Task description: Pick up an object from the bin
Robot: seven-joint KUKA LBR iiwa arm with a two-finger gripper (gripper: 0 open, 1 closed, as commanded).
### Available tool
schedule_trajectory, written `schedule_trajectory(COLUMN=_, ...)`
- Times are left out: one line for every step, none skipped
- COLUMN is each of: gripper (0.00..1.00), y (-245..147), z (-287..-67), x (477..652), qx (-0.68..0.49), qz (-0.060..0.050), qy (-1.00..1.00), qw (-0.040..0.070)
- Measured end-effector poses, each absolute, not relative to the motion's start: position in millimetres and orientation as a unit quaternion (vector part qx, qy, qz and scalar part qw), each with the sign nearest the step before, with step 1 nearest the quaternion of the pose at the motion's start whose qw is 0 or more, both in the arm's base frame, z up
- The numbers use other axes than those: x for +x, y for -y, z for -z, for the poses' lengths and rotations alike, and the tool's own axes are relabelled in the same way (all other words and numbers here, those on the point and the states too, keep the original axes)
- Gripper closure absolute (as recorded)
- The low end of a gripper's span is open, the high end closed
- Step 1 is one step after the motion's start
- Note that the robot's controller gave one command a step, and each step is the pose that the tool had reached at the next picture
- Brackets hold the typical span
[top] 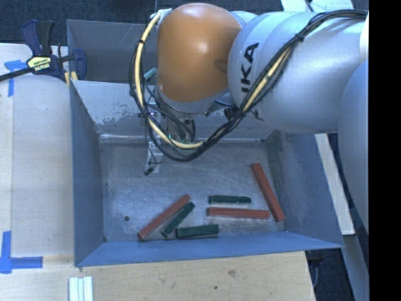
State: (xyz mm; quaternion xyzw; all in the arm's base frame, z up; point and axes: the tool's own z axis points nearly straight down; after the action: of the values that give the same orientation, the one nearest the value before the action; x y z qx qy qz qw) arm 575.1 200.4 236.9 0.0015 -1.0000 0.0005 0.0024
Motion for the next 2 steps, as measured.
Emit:
schedule_trajectory(gripper=0.0, y=-156, z=-69, x=490.0, qx=0.157, qz=0.0, qy=0.988, qw=-0.002)
schedule_trajectory(gripper=0.0, y=-153, z=-102, x=495.5, qx=0.133, qz=0.001, qy=0.991, qw=-0.003)
